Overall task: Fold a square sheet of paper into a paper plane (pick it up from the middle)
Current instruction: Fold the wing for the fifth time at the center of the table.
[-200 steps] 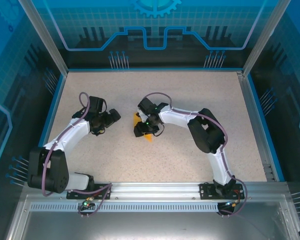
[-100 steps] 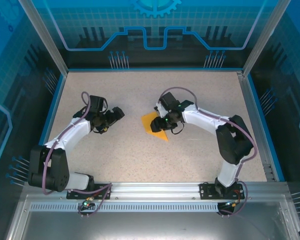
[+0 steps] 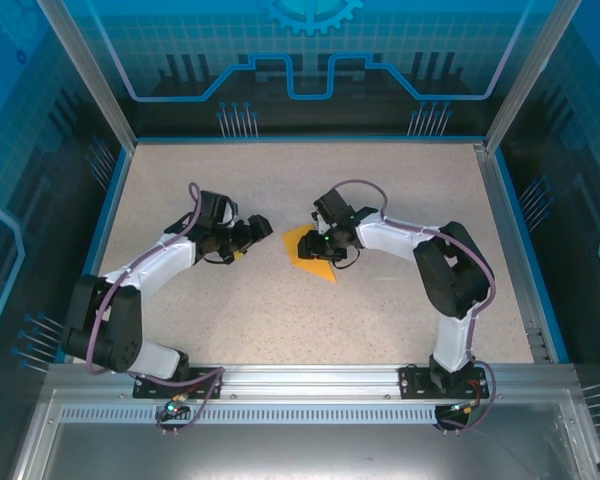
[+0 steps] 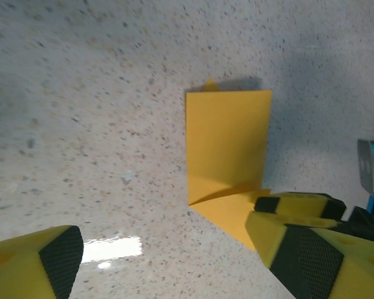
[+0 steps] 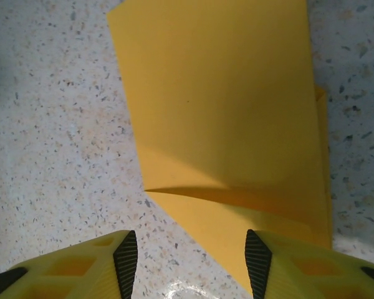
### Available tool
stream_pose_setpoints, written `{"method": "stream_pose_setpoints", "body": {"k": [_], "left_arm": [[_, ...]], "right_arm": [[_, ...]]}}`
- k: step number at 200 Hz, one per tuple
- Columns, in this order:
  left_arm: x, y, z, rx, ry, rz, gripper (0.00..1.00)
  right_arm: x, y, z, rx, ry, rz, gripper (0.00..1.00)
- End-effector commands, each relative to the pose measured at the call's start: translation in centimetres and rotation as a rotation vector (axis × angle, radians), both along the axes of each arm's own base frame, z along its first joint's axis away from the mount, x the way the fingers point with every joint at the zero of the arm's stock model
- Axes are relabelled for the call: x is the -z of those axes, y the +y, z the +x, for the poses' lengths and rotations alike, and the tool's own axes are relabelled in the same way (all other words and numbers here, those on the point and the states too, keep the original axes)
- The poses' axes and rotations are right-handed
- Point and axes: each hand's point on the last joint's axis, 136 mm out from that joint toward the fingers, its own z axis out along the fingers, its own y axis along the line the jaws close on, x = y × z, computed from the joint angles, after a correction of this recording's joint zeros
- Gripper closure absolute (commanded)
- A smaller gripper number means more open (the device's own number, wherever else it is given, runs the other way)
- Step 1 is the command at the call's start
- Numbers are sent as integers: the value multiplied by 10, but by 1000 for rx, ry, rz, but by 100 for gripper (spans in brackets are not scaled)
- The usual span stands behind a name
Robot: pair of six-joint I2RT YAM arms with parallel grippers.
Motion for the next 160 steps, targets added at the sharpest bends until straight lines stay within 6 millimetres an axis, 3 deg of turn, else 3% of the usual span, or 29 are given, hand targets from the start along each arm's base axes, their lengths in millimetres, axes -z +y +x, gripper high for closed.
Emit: {"method": "stream_pose_setpoints", "body": {"k": [1, 74, 160], "left_arm": [[4, -18, -3, 44, 30, -71, 9], [21, -55, -7, 110, 118, -116, 16], [41, -87, -3, 88, 234, -148, 31]], "right_arm": [[8, -5, 6, 50, 20, 23, 49], [42, -23, -2, 161, 184, 161, 51], [53, -41, -9, 228, 272, 215, 52]]}}
